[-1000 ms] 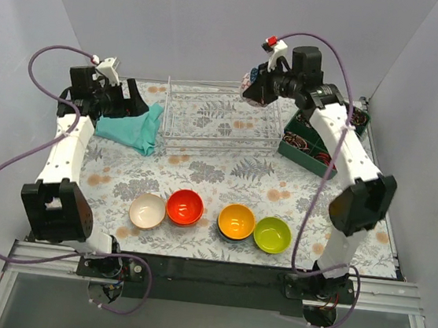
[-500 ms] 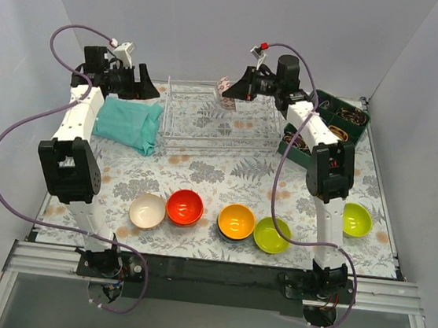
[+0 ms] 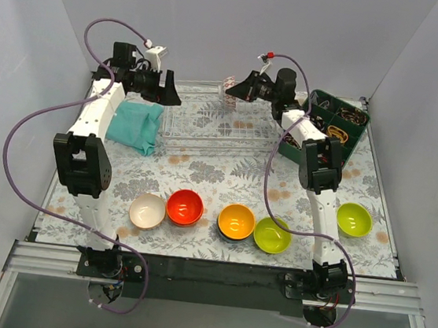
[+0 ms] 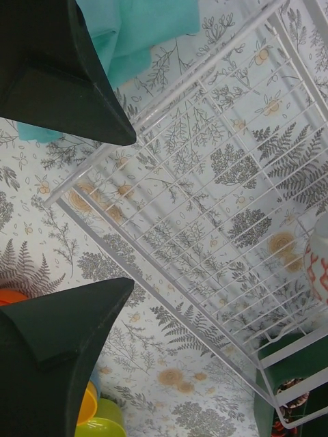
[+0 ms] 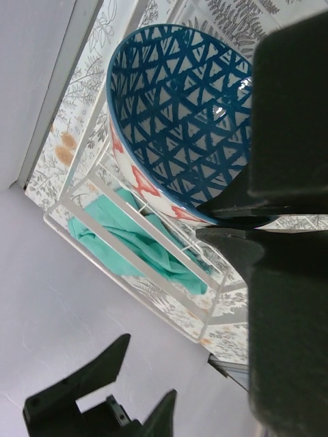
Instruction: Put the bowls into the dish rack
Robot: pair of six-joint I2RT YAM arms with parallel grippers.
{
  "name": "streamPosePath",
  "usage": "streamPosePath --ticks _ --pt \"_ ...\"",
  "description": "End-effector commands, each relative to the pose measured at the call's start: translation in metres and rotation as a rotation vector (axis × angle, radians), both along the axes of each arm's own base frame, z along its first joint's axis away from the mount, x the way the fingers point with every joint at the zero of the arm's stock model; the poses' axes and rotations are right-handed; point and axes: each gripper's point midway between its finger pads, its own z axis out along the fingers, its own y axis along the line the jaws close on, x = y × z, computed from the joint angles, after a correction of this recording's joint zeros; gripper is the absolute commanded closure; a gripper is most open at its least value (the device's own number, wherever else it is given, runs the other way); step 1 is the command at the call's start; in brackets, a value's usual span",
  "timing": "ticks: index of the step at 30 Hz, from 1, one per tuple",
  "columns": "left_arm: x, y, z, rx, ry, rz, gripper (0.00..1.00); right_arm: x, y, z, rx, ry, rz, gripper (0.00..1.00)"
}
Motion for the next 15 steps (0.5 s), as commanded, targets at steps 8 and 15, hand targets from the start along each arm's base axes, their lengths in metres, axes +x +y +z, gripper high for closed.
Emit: streamPosePath --ticks 8,15 --pt "-0.012 0.001 -0.003 0.083 0.008 0.01 0.21 0.008 0.033 0.032 0.091 -0.133 -0.054 0.99" --pt "-0.019 -0.002 -0.004 0.09 0.014 0.016 0.2 0.014 0.031 0.012 0.07 -0.101 -0.082 0.99"
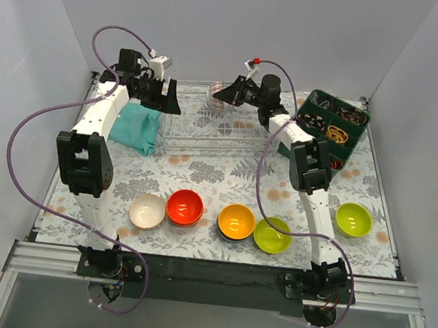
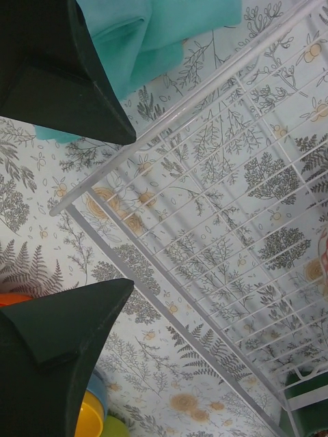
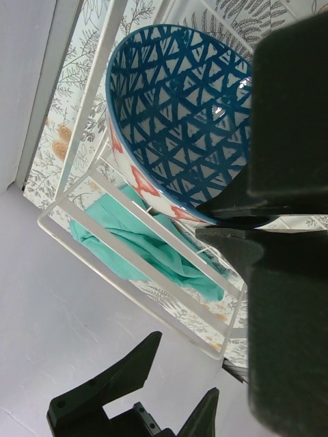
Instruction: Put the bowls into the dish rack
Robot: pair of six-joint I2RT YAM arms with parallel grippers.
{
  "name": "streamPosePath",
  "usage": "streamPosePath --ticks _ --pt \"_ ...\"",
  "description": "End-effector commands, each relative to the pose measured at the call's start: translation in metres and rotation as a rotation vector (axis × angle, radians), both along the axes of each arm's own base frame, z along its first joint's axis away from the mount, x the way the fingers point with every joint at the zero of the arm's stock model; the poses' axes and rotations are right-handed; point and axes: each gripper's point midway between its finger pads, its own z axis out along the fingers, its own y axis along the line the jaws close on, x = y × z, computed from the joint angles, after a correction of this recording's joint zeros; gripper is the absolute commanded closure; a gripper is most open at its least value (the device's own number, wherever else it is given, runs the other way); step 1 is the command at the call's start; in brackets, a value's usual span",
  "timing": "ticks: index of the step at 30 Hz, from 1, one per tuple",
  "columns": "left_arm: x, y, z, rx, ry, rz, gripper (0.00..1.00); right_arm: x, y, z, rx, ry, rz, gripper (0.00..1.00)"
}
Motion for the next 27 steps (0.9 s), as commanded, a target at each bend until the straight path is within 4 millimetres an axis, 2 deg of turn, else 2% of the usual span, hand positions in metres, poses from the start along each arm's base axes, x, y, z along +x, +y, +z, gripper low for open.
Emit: streamPosePath --ticks 1,12,23,27 --pt "-0.01 -0.002 0.027 0.014 -0.064 -0.004 0.2 0.013 -0.006 0.036 0.05 -0.125 -0.045 0.99" --pt "-0.013 -0.009 0.023 0.017 -0.057 -0.007 0.2 0.03 -0.024 -0.018 -0.017 -0.013 -0.108 0.98" --pt "-0.015 -0.019 0.021 0.02 -0.06 -0.016 0.2 0.032 -0.046 -0.046 -0.063 0.065 -0.132 0.95" --pt "-0.016 -0.018 0.017 0.017 -0.058 -0.005 0.2 0.031 -0.06 -0.047 -0.088 0.078 -0.153 0.85"
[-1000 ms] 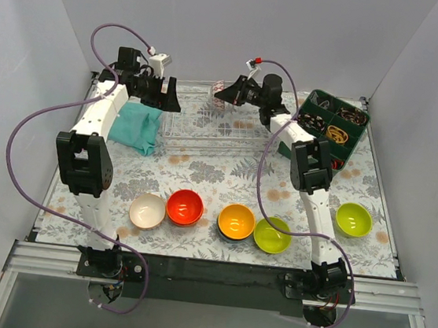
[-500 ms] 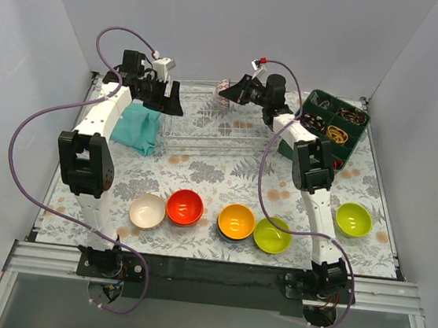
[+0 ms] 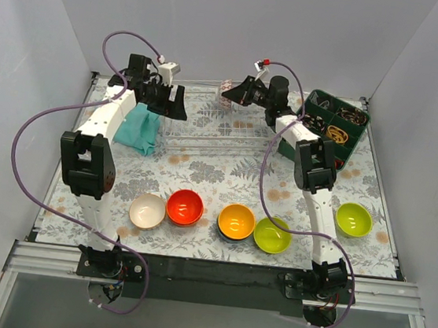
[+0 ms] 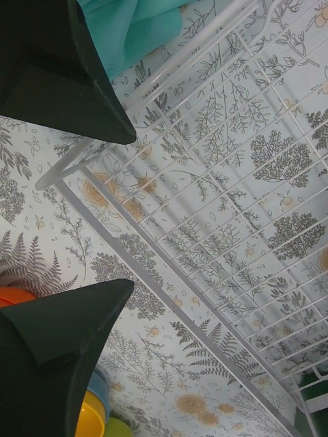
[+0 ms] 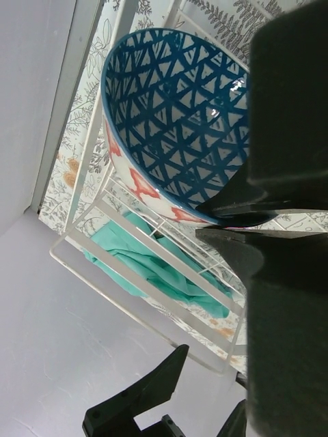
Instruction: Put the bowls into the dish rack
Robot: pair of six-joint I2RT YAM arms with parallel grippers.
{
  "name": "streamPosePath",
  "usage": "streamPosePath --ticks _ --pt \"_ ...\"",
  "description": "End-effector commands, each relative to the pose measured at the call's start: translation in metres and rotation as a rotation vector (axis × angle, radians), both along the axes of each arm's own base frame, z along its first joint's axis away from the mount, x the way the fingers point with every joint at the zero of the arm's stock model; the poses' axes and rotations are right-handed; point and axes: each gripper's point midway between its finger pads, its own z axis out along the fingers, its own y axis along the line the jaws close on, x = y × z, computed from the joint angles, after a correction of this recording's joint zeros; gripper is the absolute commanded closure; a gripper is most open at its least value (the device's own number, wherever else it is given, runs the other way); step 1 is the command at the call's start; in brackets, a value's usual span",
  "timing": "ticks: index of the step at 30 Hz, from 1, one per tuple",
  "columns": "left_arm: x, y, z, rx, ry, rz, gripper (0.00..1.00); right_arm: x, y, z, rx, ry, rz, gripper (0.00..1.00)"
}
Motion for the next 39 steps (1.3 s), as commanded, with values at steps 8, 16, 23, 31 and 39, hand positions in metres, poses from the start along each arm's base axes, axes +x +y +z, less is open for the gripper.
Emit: streamPosePath --ticks 8,16,23,31,39 --pt "-0.008 -0.001 0.032 -0.025 -0.125 0.023 0.19 0.013 -0.075 -0.004 -0.11 0.039 -0.137 0.68" --pt "-0.015 -0.007 0.03 -0.072 -0.148 0.006 0.19 0.019 -0.091 0.017 -0.194 -0.006 -0.209 0.53" --pt "-0.018 -0.002 0.028 -0.061 -0.21 0.001 0.18 0.015 -0.116 0.018 -0.337 0.011 -0.311 0.46" --pt "0.002 0.014 0.044 -0.036 -0.336 0.096 0.17 0.005 -0.135 0.029 -0.447 0.007 -0.375 0.43" --pt "0.023 0.033 0.088 -0.008 -0.494 0.236 0.18 -0.038 -0.148 0.082 -0.528 -0.162 -0.341 0.44"
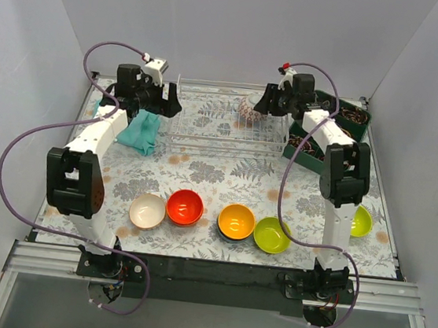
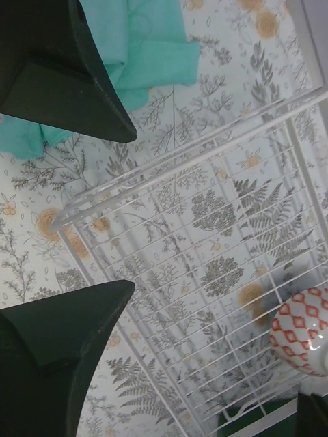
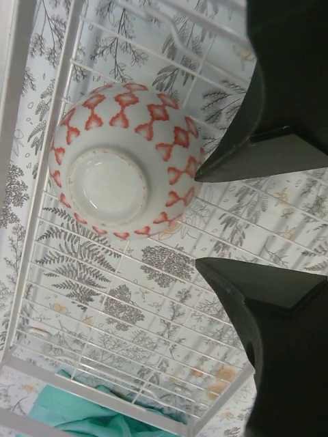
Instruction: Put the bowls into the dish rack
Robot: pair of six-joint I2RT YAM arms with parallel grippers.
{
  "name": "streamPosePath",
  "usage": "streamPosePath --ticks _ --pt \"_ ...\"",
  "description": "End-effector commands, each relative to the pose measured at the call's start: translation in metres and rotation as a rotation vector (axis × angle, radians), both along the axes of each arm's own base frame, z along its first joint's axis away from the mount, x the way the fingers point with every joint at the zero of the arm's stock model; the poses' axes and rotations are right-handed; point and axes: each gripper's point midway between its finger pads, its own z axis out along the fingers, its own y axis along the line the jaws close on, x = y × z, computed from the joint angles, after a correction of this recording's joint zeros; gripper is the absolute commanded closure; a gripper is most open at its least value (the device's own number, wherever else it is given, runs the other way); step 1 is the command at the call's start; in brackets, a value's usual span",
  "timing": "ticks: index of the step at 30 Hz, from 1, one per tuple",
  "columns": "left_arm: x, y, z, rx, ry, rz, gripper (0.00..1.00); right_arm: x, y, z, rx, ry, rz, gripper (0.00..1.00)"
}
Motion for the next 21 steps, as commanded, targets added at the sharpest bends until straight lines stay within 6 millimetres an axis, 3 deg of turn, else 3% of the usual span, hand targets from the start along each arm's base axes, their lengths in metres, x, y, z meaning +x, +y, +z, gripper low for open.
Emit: streamPosePath --ticks 1,2,3,4,6,8,10,11,13,14,16,17,18,19,21 --pt "0.009 0.02 0.067 0.017 -0.211 0.123 0.18 -0.018 -0.022 0.107 -0.075 -0.285 0.039 0.44" --pt "0.007 0.023 0.082 0.016 -0.258 0.135 0.18 -0.025 -0.023 0.113 -0.08 -0.301 0.058 0.44" --pt "0.004 0.024 0.086 0.018 -0.274 0.143 0.18 -0.036 -0.024 0.135 -0.085 -0.351 0.071 0.44" --pt "0.002 0.027 0.083 0.026 -0.275 0.155 0.18 -0.046 -0.026 0.125 -0.109 -0.345 0.089 0.44" --pt "-0.006 0.029 0.095 0.018 -0.309 0.172 0.18 -0.066 -0.025 0.14 -0.098 -0.374 0.115 0.44" --pt "-0.013 0.032 0.092 0.012 -0.306 0.188 0.18 -0.086 -0.024 0.13 -0.114 -0.356 0.166 0.44" --pt "-0.024 0.034 0.102 0.006 -0.325 0.208 0.18 -0.109 -0.024 0.137 -0.137 -0.362 0.209 0.44" --pt "-0.028 0.04 0.095 0.013 -0.308 0.235 0.18 -0.125 -0.027 0.12 -0.184 -0.306 0.244 0.44" --pt "-0.039 0.045 0.102 0.02 -0.326 0.262 0.17 -0.157 -0.024 0.119 -0.221 -0.297 0.315 0.44" --pt "-0.044 0.045 0.098 0.039 -0.318 0.256 0.17 -0.18 -0.028 0.097 -0.284 -0.258 0.398 0.44" --pt "-0.054 0.051 0.09 0.095 -0.31 0.293 0.16 -0.213 -0.029 0.095 -0.342 -0.277 0.473 0.44" --pt "-0.061 0.048 0.082 0.122 -0.29 0.29 0.15 -0.235 -0.036 0.074 -0.382 -0.229 0.527 0.44" --pt "-0.066 0.05 0.072 0.158 -0.277 0.299 0.15 -0.25 -0.04 0.083 -0.425 -0.296 0.578 0.44" --pt "-0.07 0.051 0.065 0.173 -0.266 0.307 0.15 -0.266 -0.046 0.075 -0.457 -0.274 0.612 0.44" --pt "-0.08 0.047 0.069 0.176 -0.291 0.301 0.14 -0.291 -0.06 0.071 -0.523 -0.294 0.661 0.44"
